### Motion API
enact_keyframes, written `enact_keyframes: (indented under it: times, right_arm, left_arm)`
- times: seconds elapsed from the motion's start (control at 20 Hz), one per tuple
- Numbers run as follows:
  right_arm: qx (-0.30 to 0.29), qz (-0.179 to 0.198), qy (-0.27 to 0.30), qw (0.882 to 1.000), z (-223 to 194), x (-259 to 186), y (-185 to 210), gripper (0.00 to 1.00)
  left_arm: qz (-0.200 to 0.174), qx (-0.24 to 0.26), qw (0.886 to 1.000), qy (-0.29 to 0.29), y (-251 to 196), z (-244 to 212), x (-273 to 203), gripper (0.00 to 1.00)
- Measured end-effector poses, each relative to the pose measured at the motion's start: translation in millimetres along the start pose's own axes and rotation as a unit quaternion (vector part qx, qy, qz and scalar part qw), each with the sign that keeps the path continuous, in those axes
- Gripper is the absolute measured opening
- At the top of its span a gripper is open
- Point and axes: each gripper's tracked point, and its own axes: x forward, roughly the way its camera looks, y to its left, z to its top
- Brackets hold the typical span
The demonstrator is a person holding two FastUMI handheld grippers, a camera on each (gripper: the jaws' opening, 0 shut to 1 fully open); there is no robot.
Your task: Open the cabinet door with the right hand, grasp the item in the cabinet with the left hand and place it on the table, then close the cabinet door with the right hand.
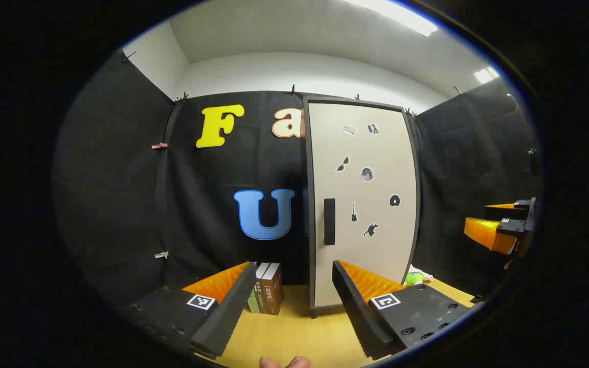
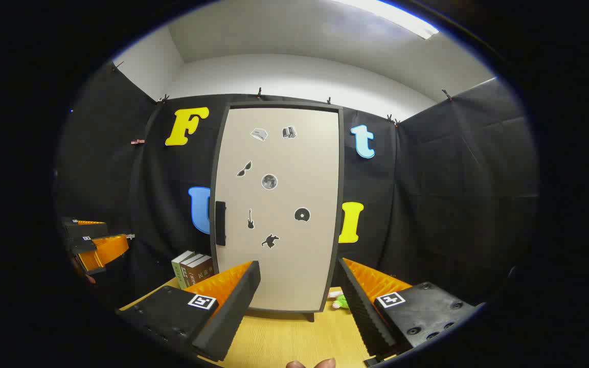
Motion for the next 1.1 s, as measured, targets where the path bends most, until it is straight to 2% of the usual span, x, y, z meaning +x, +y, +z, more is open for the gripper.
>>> enact_keyframes:
  times: [0.1, 1.1]
  right_arm:
    - [0.002, 0.002, -0.001, 1.0, 1.4, -0.3, 1.4, 0.98]
    - [0.002, -0.004, 0.005, 1.0, -0.8, 1.1, 7.0, 0.98]
  left_arm:
    - [0.0, 0.0, 1.0, 0.0, 1.0, 0.5, -0.6, 0.95]
    - [0.004, 0.006, 1.0, -0.001, 9.2, 0.5, -0.1, 0.95]
